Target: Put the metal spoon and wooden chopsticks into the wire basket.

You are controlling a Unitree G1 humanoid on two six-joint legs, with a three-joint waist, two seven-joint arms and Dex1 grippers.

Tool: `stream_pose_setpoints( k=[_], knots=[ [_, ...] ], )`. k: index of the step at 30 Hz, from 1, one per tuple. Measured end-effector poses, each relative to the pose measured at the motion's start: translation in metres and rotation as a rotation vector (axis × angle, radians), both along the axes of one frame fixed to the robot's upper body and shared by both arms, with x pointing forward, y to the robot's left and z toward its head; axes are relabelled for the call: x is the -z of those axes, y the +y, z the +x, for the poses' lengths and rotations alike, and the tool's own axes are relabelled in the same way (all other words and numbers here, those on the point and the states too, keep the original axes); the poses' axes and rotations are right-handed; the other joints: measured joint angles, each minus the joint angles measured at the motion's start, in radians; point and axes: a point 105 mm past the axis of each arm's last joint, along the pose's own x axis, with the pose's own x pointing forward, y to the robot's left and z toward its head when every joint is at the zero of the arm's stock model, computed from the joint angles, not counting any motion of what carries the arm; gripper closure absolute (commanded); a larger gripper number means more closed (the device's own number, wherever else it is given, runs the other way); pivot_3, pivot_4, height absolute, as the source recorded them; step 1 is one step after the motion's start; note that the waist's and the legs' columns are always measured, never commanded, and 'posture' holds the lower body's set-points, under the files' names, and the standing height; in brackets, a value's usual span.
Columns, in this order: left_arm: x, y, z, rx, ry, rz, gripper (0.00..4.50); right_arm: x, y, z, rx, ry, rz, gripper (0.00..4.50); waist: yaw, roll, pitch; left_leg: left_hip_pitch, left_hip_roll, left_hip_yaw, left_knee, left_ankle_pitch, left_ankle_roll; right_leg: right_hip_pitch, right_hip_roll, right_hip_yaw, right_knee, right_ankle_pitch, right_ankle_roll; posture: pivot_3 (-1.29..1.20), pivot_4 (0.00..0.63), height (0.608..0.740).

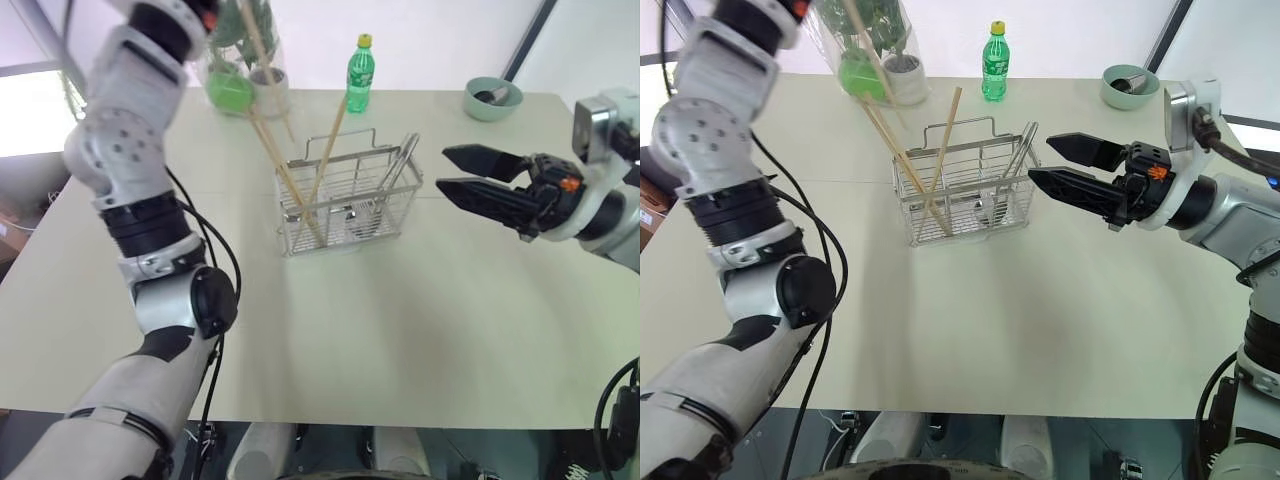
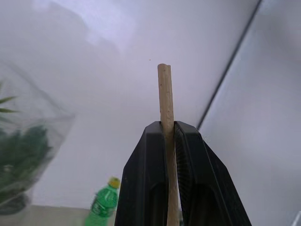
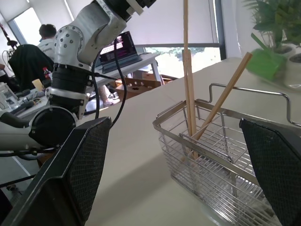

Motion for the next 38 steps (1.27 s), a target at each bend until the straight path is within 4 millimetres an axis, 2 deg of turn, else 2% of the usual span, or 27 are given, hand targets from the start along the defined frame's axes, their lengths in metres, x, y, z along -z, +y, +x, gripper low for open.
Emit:
stream_pose_setpoints(
  k=[4,6,7,13,14,17,19,22,26,27,29,33,38],
  knots=[
    [0.038,-0.024,0.007,0.044,0.065,0.132,4.46,0.001,0.0,-0.001,0.019,0.0,-0.004,0.0,-0.009,0.001,0.0,0.0,0.0,0.0,0.0,0.0,0.0,0.0,0.0,0.001,0.0,0.0,0.0,0.0,0.15,0.684],
    [0.05,-0.028,0.009,0.051,0.09,0.165,3.66,0.001,-0.001,-0.001,0.03,-0.001,0.0,0.0,-0.017,0.0,0.0,0.0,0.0,0.0,0.0,0.0,0.001,0.0,0.0,0.001,0.0,0.0,0.0,0.0,0.15,0.684],
    [0.054,-0.03,0.008,0.053,0.091,0.176,3.45,0.001,-0.002,-0.002,0.034,-0.001,0.003,0.0,-0.019,0.0,0.0,0.0,0.0,0.0,0.0,0.0,0.001,0.0,0.0,0.001,-0.001,0.0,0.0,0.0,0.15,0.684],
    [0.067,-0.038,0.0,0.084,0.076,0.172,0.42,0.0,-0.004,-0.003,0.05,0.0,0.019,0.0,-0.019,0.001,0.0,0.0,0.0,0.0,0.0,0.0,0.002,0.0,0.0,0.001,-0.001,0.0,0.0,0.0,0.15,0.684],
    [0.067,-0.039,-0.002,0.087,0.069,0.168,0.05,0.0,-0.004,-0.003,0.052,0.0,0.019,0.0,-0.019,0.001,0.0,0.0,0.0,0.0,0.0,0.0,0.002,0.0,0.0,0.001,-0.001,0.0,-0.001,0.0,0.15,0.684],
    [0.063,-0.036,-0.009,0.1,0.034,0.156,0.05,0.0,-0.004,-0.003,0.054,0.0,0.018,0.0,-0.019,0.001,0.0,0.0,0.0,0.0,0.0,0.0,0.002,0.0,0.0,0.001,-0.001,0.0,-0.001,0.0,0.15,0.684],
    [0.058,-0.027,-0.01,0.091,0.02,0.16,0.05,0.0,-0.005,-0.003,0.054,-0.006,0.01,0.0,-0.021,0.001,0.0,0.0,0.0,0.0,0.0,0.0,0.002,0.0,0.0,0.001,-0.001,0.0,-0.001,0.0,0.15,0.684],
    [0.046,-0.002,-0.015,0.071,-0.011,0.221,0.05,0.0,-0.011,-0.001,0.071,-0.014,-0.014,0.0,-0.023,0.001,0.0,0.0,0.0,0.0,0.0,0.0,0.002,-0.001,0.001,0.001,-0.001,0.0,-0.001,0.0,0.15,0.684],
    [0.033,0.036,-0.035,0.065,-0.064,0.469,0.05,0.002,-0.031,0.005,0.125,-0.014,-0.077,0.0,-0.025,0.002,0.0,0.001,0.0,0.001,-0.004,0.0,0.001,-0.002,0.0,0.001,-0.002,0.0,-0.001,0.0,0.15,0.684],
    [0.037,0.047,-0.042,0.064,-0.062,0.55,0.05,0.005,-0.037,0.007,0.139,-0.011,-0.099,0.0,-0.025,0.002,0.0,0.002,0.0,0.001,-0.006,0.0,0.001,-0.001,0.0,0.002,-0.003,0.0,-0.001,0.0,0.15,0.684],
    [0.06,0.069,-0.053,0.089,0.001,0.726,0.05,0.013,-0.05,0.009,0.164,0.003,-0.149,0.0,-0.026,0.004,-0.001,0.004,0.0,0.003,-0.009,0.0,0.001,-0.001,0.0,0.004,-0.004,0.0,-0.001,0.0,0.15,0.684],
    [0.111,0.088,-0.063,0.204,0.148,0.875,0.05,0.031,-0.061,0.012,0.167,0.026,-0.217,0.0,-0.022,0.005,-0.001,0.003,0.001,0.002,-0.009,0.0,-0.001,-0.002,0.0,0.004,-0.004,-0.002,-0.005,0.0,0.15,0.684],
    [0.129,0.095,-0.071,0.254,0.205,0.912,0.05,0.047,-0.066,0.016,0.169,0.034,-0.284,0.0,-0.02,0.006,-0.001,0.003,0.001,0.003,-0.009,-0.001,-0.001,-0.003,0.0,0.004,-0.006,-0.002,-0.006,0.0,0.15,0.684]
  ],
)
